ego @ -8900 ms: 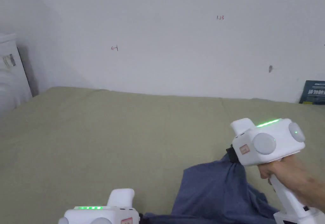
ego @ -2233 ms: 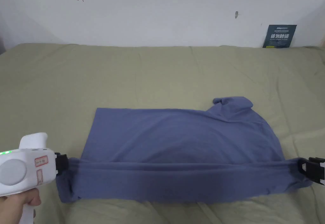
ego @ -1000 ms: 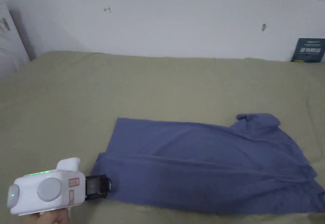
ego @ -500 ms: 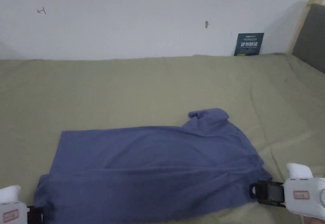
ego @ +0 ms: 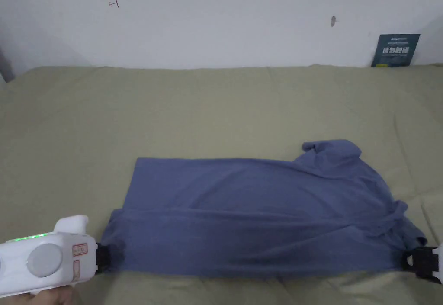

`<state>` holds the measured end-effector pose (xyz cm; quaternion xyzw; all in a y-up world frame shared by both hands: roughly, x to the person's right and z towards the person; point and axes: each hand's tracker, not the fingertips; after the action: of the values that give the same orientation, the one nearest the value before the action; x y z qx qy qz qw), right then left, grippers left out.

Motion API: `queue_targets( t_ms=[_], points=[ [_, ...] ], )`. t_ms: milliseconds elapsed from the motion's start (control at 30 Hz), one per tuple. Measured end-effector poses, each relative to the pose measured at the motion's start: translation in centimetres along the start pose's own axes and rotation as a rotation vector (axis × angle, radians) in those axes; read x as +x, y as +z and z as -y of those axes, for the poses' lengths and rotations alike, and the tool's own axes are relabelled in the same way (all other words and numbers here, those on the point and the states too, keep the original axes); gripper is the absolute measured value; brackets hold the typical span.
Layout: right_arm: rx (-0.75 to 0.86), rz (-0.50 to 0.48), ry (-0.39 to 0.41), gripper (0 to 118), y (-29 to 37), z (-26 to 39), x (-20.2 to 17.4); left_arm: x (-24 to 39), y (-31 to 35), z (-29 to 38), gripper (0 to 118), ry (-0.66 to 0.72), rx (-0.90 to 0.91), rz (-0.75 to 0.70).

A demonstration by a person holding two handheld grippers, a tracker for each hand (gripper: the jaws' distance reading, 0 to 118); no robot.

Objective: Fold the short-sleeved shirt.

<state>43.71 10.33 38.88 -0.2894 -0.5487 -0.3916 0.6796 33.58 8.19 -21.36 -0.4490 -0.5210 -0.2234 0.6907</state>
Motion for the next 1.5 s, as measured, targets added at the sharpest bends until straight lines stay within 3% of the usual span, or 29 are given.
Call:
queue_targets(
  t_ms=[33,200,533,633,733,767,800,833,867,933,967,1000,1033,1067,1100,1133,1433,1467,1500],
  points=[
    [-0.019,-0.045,-0.042,10,-0.1,0.0,1.0,-0.1,0.4,0.1,0,0.003,0.004,0.001],
    [0.0,-0.041,-0.025,10,2.4,1.7,1.8,-0.4,2.8,1.5,0,0.003,0.029,0.021],
    [-0.031,-0.076,-0.121,10,4.5,9.1,6.3,-1.3,7.5,9.7,0,0.013,0.005,0.026],
    [-0.021,-0.078,-0.111,10,5.6,11.1,5.0,-1.7,8.2,10.8,0,0.03,0.022,0.033],
    [-0.013,-0.119,-0.161,16,4.7,11.3,6.1,-2.4,8.0,10.8,9,0.08,0.048,0.104],
    [-0.008,-0.073,-0.163,40,4.9,11.2,6.0,-2.4,8.1,10.8,43,0.073,0.047,0.081],
    [0.007,-0.061,-0.139,77,5.1,11.0,6.1,-2.5,8.0,10.7,98,0.064,0.034,0.042],
    [0.018,-0.057,-0.114,109,5.7,11.1,5.8,-2.5,8.8,10.9,118,0.067,0.133,0.005],
    [0.046,-0.054,-0.086,118,6.5,10.7,5.7,-2.2,9.6,10.5,114,0.033,0.076,0.028],
    [0.065,-0.022,-0.023,118,7.4,9.4,5.4,-2.0,9.7,9.3,114,0.014,0.089,0.014],
    [0.072,0.004,0.005,112,7.8,8.9,5.0,-1.9,9.8,8.5,114,-0.005,0.117,0.019],
    [0.109,-0.018,0.01,91,8.1,8.2,4.6,-1.6,9.8,7.6,114,-0.014,0.123,0.024],
    [0.13,-0.04,0.037,52,8.1,7.1,4.3,-1.3,9.7,6.6,112,-0.01,0.129,0.027],
    [0.136,-0.004,0.046,0,7.7,5.9,3.8,-1.0,9.6,5.7,99,-0.004,0.154,0.049],
    [0.196,0.039,0.069,0,7.7,5.4,2.4,-0.6,9.2,4.7,64,-0.006,0.152,0.091],
    [0.177,0.027,0.077,0,7.2,4.5,1.9,-0.1,8.7,3.6,0,-0.006,0.153,0.099],
    [0.149,0.026,0.109,0,1.3,-4.3,-0.4,3.3,0.6,-6.1,3,-0.018,0.144,0.042],
    [0.141,0.035,0.104,0,0.4,-5.0,-0.4,3.5,-0.7,-7.4,45,-0.017,0.14,0.042],
    [0.131,0.033,0.104,0,-0.3,-6.0,0.0,3.7,-1.9,-8.4,97,-0.021,0.126,0.04]
  ],
)
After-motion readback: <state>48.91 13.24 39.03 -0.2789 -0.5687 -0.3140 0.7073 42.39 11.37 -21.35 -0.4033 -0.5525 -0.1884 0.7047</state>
